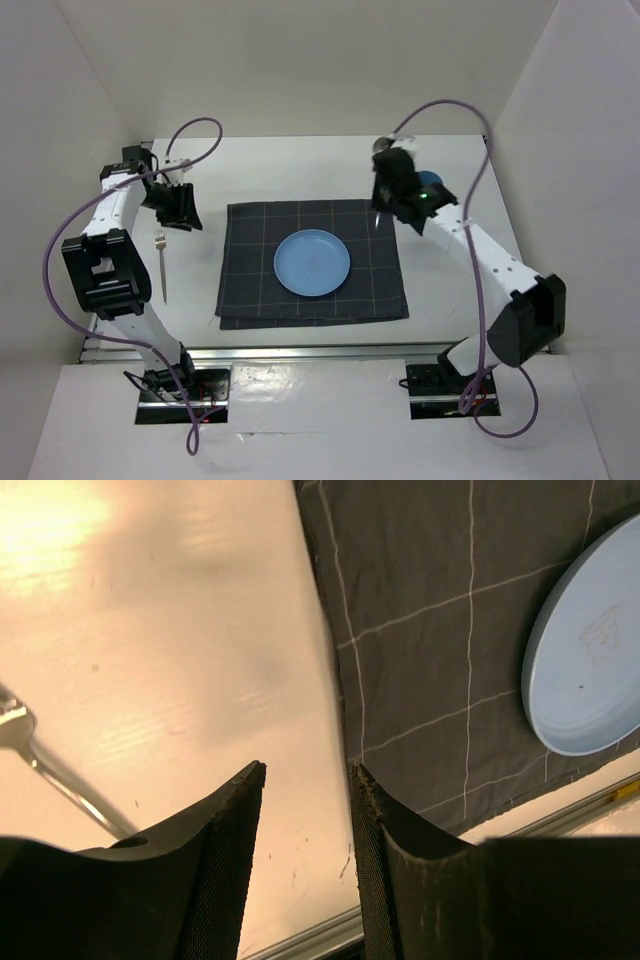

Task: Set the dinner table for one person

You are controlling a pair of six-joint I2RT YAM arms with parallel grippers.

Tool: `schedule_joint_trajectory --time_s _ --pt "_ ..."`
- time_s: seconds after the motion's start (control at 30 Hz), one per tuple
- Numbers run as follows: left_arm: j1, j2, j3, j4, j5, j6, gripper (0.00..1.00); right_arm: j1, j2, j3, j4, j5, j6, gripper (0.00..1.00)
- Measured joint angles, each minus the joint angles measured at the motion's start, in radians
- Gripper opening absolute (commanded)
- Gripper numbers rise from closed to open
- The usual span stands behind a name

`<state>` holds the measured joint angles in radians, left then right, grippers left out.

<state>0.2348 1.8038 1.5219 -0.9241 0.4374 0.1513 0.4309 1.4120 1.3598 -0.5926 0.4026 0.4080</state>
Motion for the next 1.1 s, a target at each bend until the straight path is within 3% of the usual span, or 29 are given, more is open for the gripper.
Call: schedule_joint_trajectory --time_s 0.17,0.4,0.9,1.03,1.07,1.1 --pt "0.043 -0.082 -0.090 -0.002 -0.021 0.003 0.48 0.155 0.122 -0.126 -0.019 -0.077 0.025 0.00" --pt "0.078 -0.146 -0.177 0.003 -0.060 0.008 0.49 0.172 0.196 -0.354 -0.052 -0.139 0.085 0.00" --pt "0.091 -0.146 -0.187 0.008 -0.070 0.011 0.49 0.171 0.273 -0.386 0.050 -0.144 0.108 0.00" --pt "0.091 -0.146 -0.193 0.010 -0.089 0.027 0.49 0.171 0.294 -0.365 0.045 -0.134 0.111 0.33" --pt "0.091 -0.146 -0.199 0.011 -0.097 0.030 0.49 0.171 0.299 -0.359 0.042 -0.127 0.106 0.49" --pt "0.091 -0.146 -0.205 0.011 -0.106 0.032 0.49 0.171 0.300 -0.357 0.039 -0.123 0.112 0.55"
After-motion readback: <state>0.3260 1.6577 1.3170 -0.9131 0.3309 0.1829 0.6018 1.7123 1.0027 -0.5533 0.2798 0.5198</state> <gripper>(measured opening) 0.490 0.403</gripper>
